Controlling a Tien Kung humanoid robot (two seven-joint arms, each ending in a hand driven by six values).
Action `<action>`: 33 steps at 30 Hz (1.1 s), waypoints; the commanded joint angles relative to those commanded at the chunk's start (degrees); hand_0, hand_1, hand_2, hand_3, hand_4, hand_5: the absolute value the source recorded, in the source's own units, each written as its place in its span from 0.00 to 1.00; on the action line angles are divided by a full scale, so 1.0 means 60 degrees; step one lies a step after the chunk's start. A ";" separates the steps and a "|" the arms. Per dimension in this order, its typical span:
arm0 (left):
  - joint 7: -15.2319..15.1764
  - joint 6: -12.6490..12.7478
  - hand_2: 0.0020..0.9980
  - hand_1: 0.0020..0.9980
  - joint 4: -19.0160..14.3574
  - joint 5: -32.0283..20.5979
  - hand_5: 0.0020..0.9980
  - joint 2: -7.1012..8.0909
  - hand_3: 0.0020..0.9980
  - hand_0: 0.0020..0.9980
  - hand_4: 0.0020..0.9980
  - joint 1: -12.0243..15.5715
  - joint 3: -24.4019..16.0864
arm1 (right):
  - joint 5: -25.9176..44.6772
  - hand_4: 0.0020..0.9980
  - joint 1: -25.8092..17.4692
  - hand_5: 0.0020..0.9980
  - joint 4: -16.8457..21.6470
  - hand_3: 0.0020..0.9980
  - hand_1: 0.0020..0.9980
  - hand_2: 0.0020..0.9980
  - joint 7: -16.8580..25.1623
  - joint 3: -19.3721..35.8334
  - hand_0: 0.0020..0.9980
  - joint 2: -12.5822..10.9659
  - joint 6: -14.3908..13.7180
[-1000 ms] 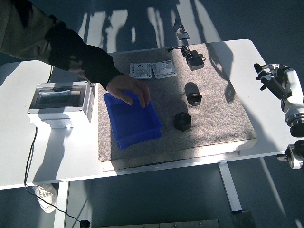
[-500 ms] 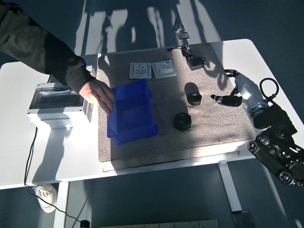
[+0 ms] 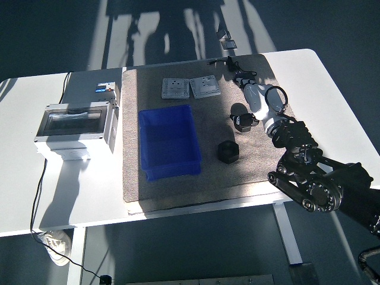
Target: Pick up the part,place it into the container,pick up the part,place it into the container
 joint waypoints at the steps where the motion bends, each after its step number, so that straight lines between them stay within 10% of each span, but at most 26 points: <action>1: 0.0001 0.0002 0.75 0.67 0.0006 0.0000 1.00 0.0001 0.93 0.58 1.00 -0.0015 0.0028 | 0.0096 0.86 0.0035 0.23 -0.0287 0.87 0.41 0.85 0.0023 -0.0103 0.55 0.0104 0.0011; 2: 0.0001 0.0003 0.75 0.67 0.0010 0.0008 1.00 0.0003 0.93 0.58 1.00 -0.0025 0.0041 | 0.0148 0.87 0.0046 0.25 -0.0489 0.87 0.72 0.87 0.0025 -0.0168 0.60 0.0156 0.0036; 7: 0.0001 -0.0008 0.75 0.67 0.0023 0.0053 1.00 0.0025 0.93 0.58 1.00 -0.0046 0.0068 | 0.0250 0.87 0.0011 0.25 -0.1317 0.87 0.72 0.87 -0.0088 -0.0499 0.60 0.0227 0.0396; 8: 0.0001 -0.0014 0.75 0.67 0.0027 0.0060 1.00 0.0030 0.92 0.58 1.00 -0.0050 0.0076 | 0.0244 0.87 0.0010 0.26 -0.1372 0.89 0.88 0.90 -0.0118 -0.0528 0.75 0.0227 0.0466; 25: -0.0005 -0.0018 0.75 0.66 0.0036 0.0237 1.00 0.0066 0.92 0.58 1.00 -0.0082 0.0062 | 0.1586 0.88 0.0043 0.30 -0.1486 0.89 0.87 0.87 0.0179 -0.1137 0.78 0.0375 0.0627; 31: -0.0012 -0.0012 0.75 0.66 0.0031 0.0283 1.00 0.0075 0.92 0.58 1.00 -0.0078 0.0043 | 0.1759 0.80 0.0002 0.37 -0.1478 0.85 0.75 0.78 0.0112 -0.1187 0.77 0.0366 0.0839; 32: -0.0013 -0.0012 0.75 0.66 0.0031 0.0286 1.00 0.0076 0.92 0.58 1.00 -0.0078 0.0043 | 0.1745 0.56 -0.0004 0.29 -0.1475 0.68 0.60 0.63 0.0098 -0.1187 0.73 0.0364 0.0842; 33: -0.0014 -0.0010 0.75 0.66 0.0030 0.0291 1.00 0.0075 0.92 0.58 1.00 -0.0076 0.0042 | 0.1714 0.56 -0.0015 0.29 -0.1467 0.68 0.60 0.63 0.0081 -0.1188 0.73 0.0362 0.0823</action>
